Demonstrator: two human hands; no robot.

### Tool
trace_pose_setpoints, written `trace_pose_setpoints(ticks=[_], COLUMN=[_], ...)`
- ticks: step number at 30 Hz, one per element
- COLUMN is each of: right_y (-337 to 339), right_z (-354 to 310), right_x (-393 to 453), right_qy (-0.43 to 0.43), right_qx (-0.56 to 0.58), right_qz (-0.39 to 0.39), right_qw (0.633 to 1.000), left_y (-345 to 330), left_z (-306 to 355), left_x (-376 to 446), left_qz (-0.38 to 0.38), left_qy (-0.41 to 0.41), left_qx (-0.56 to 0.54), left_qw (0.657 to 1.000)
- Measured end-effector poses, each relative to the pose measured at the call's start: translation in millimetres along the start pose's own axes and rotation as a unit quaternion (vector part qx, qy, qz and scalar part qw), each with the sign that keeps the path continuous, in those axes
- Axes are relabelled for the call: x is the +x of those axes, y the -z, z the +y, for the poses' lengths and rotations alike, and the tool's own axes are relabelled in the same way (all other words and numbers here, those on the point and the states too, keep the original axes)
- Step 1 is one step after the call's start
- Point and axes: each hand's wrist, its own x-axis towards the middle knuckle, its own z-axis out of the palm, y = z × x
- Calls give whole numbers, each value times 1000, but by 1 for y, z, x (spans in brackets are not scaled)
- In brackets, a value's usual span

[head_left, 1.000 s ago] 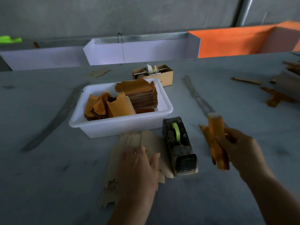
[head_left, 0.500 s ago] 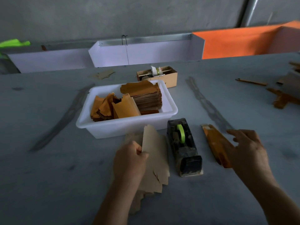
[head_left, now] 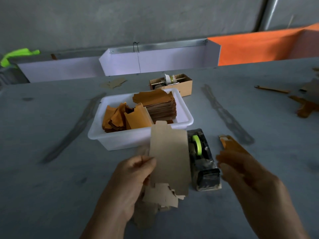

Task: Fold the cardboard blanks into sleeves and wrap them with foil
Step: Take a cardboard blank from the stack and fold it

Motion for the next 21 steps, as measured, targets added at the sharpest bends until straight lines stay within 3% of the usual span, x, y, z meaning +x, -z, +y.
trace_pose_setpoints(ticks=[5, 9, 14, 17, 21], right_y=[-24, -36, -39, -39, -40], right_z=[-6, -1, 5, 8, 8], right_x=[-3, -2, -6, -7, -16], right_qy=[-113, -206, -229, -209, -88], right_qx=[135, 241, 283, 248, 56], right_qz=[-128, -148, -179, -179, -112], right_qw=[976, 937, 914, 929, 988], left_y=[-5, -10, -25, -27, -34], left_z=[2, 2, -2, -6, -12], left_x=[-12, -17, -18, -18, -18], left_qz=[-68, -124, -79, -69, -25], left_qy=[1, 14, 18, 11, -10], left_qx=[-66, -74, -86, -81, -52], left_qw=[996, 989, 993, 994, 998])
